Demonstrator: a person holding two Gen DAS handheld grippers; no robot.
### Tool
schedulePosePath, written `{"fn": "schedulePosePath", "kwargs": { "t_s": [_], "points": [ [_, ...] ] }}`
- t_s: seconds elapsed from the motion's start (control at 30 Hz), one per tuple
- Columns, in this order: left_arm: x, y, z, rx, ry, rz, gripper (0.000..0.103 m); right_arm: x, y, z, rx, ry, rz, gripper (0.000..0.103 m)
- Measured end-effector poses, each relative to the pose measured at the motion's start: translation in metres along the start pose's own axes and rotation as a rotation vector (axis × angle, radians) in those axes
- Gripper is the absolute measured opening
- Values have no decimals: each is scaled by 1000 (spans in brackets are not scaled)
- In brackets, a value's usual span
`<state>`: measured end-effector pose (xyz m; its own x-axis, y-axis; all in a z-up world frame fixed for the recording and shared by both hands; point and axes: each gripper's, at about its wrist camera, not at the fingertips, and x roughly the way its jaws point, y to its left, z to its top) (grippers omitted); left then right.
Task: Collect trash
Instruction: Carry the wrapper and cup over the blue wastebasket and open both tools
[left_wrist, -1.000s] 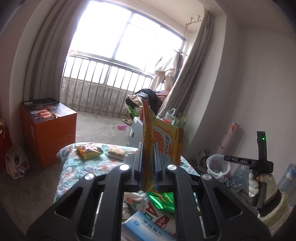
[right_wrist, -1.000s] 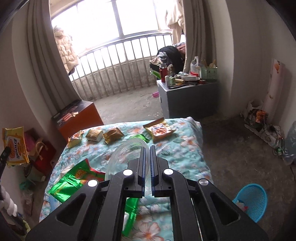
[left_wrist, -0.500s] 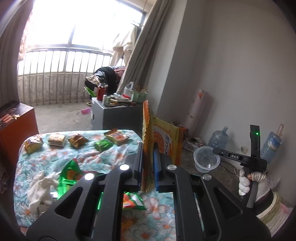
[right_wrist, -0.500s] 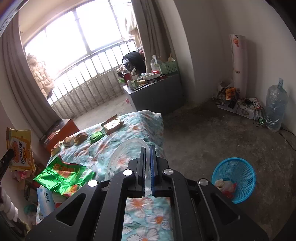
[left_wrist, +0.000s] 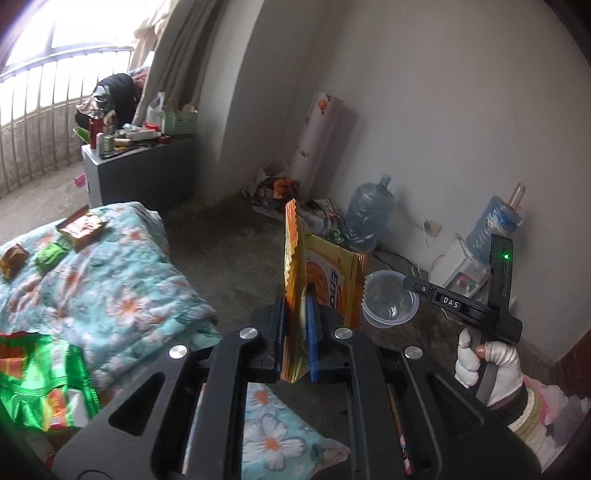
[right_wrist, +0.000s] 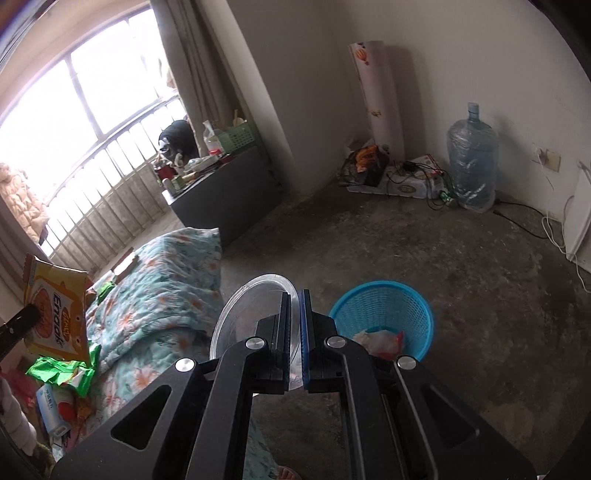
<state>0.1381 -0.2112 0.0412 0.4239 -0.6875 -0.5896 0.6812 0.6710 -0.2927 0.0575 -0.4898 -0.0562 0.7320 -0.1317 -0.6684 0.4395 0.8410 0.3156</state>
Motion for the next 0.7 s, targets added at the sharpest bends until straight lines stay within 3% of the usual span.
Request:
{"fn": "schedulePosePath", "kwargs": {
  "t_s": [0.27,0.47,0.5,0.57,0.6,0.7],
  "points": [
    [133,-60,-11,85,231,-52,9,60,-74,-12,139,109,-54,5],
    [222,-88,-11,118,326,-4,9,114,-109,-3,233,133,-90,5],
    [238,-92,-11,132,333,9,11,124,-117,-1,257,130,-91,6],
    [267,-99,-12,158,348,36,35,144,-129,0,296,142,-111,18],
    [278,-99,-13,162,346,54,38,150,-134,0,306,142,-131,31],
    [292,-97,-15,148,337,99,41,155,-141,-9,337,129,-150,34]
  ]
}}
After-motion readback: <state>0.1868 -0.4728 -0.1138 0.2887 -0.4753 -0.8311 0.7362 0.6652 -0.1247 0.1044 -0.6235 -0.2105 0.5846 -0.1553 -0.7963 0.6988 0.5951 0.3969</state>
